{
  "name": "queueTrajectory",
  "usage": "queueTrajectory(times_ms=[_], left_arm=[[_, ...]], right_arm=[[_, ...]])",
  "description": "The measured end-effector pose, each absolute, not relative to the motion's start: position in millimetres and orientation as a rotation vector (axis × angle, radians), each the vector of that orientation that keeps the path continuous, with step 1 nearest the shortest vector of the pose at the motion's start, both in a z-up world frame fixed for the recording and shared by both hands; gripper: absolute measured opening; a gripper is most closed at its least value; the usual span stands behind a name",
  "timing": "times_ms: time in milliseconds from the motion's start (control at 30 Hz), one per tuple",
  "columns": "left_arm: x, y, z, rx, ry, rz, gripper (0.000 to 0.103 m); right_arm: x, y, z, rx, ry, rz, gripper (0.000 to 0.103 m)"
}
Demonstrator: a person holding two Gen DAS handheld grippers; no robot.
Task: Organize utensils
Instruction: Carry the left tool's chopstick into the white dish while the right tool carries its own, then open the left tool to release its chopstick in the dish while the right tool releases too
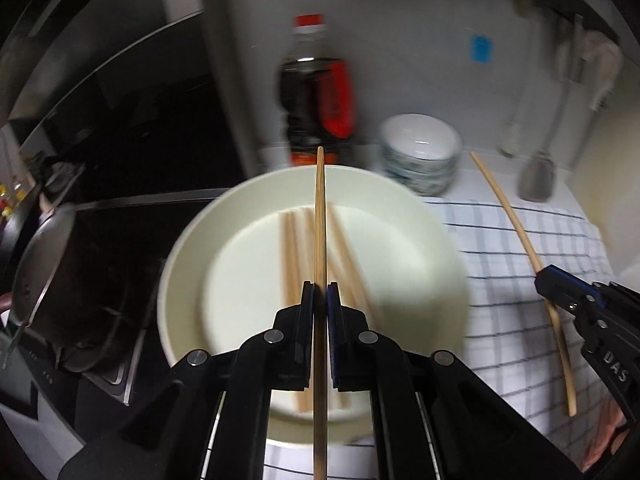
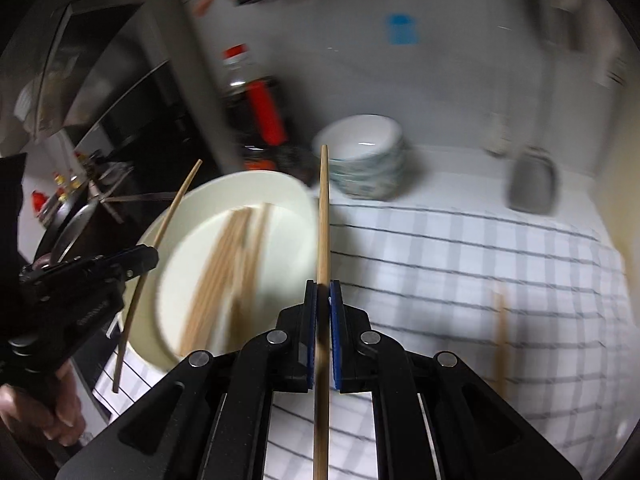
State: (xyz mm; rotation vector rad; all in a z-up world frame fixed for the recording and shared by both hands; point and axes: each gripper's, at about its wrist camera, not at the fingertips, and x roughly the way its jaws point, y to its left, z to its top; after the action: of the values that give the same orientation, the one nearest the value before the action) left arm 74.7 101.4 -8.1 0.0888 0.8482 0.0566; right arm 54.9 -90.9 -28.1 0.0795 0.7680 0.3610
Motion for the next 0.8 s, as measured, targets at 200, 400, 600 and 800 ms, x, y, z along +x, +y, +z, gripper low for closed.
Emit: queueTrajectory(times_ms=[200,400,600,800], left_arm=[[94.3,157.9,-18.7,0.072,0.851,0.170,0.007],[108.2,178.3,-35.3,0.064,0.879,0.200,0.007],[117.9,180.0,-45.8,0.046,0.915,0.182,0.007],[126.5,175.3,-54.7,0.055,0.937,0.173,0.008]], right_arm=[[84.5,-21.0,-34.0,0.043,0.795,0.447,0.006],[104.6,16.8,-46.3,0.015,0.844,0.463,0.006],[120.7,36.6,-63.8,-0.002,0.910,0.454,0.006],[130.1,45.0,-73.1,-0.016,0.938,0.442,0.006]])
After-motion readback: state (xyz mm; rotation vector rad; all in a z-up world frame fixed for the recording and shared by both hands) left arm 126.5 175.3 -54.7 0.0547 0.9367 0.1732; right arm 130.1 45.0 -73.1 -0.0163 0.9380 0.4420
